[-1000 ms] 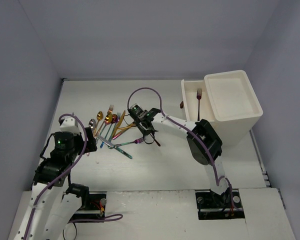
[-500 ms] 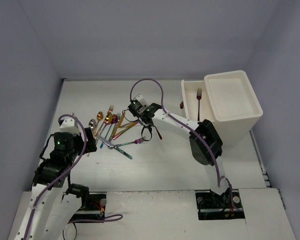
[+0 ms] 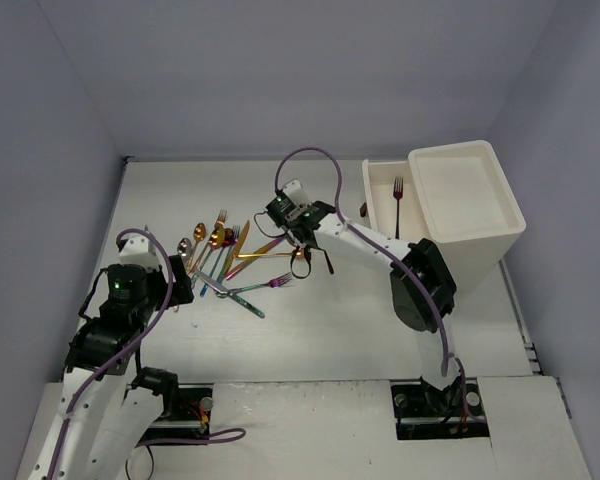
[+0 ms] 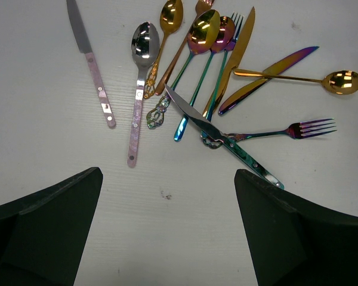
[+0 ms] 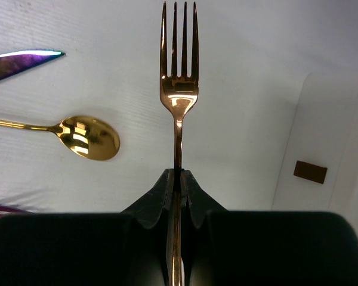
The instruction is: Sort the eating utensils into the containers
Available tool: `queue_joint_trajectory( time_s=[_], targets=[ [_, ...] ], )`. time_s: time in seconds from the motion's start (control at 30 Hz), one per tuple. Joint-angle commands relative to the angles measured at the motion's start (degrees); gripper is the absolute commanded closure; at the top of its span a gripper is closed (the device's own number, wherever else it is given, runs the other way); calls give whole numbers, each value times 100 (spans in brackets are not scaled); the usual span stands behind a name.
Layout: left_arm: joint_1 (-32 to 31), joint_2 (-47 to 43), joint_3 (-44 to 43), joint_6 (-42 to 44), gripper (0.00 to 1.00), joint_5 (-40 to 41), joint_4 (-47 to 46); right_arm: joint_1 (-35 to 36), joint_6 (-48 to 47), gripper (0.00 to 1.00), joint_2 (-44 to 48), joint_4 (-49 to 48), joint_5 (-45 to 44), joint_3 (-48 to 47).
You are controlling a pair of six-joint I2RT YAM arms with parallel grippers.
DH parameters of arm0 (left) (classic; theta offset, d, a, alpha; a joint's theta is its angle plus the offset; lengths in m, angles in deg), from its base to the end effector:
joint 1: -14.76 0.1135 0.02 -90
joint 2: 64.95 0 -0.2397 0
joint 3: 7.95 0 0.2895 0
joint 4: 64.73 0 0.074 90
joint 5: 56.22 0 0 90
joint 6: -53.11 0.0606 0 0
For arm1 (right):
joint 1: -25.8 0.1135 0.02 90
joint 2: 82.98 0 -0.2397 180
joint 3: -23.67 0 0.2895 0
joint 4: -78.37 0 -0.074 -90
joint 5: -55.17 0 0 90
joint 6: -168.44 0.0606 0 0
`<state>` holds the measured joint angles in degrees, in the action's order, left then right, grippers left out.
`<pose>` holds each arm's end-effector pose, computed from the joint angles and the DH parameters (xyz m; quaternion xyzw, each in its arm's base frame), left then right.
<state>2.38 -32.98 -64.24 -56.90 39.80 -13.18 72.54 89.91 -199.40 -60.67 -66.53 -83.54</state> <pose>0.1966 -0.0366 0.2982 -0.0840 0.8488 -0.1020 0.5119 0.3609 0.3371 0.1854 -0.1853 0.8901 -0.0650 0.4112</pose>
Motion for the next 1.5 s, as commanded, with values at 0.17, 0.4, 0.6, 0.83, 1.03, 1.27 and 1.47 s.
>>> queue_joint_trajectory(
  time_s=[0.17, 0.4, 0.6, 0.83, 1.03, 1.27, 1.47],
  targets=[
    [-1, 50, -157, 41, 9, 42, -309, 24, -171, 100, 1836, -26, -13, -777],
    [-1, 51, -172, 49, 9, 13, -307, -818, -448, 100, 2597, -26, 194, -736],
    [-1, 29, -172, 49, 9, -4, -321, -1652, -602, 100, 2800, -43, 719, -384],
    [-1, -41, -145, 58, 9, -63, -356, -2290, -512, 100, 2842, -383, 1226, 337],
    [-5, -41, -140, 95, 9, -196, -401, -2540, -613, 98, 2907, -535, 1644, 741],
    [-10, -11, -103, 159, 9, -455, -516, -2539, -651, 71, 3186, -532, 2005, 865],
    [-51, 189, -149, 457, 9, -1309, -754, -2539, -608, 55, 3705, -527, 2154, 858]
  ],
)
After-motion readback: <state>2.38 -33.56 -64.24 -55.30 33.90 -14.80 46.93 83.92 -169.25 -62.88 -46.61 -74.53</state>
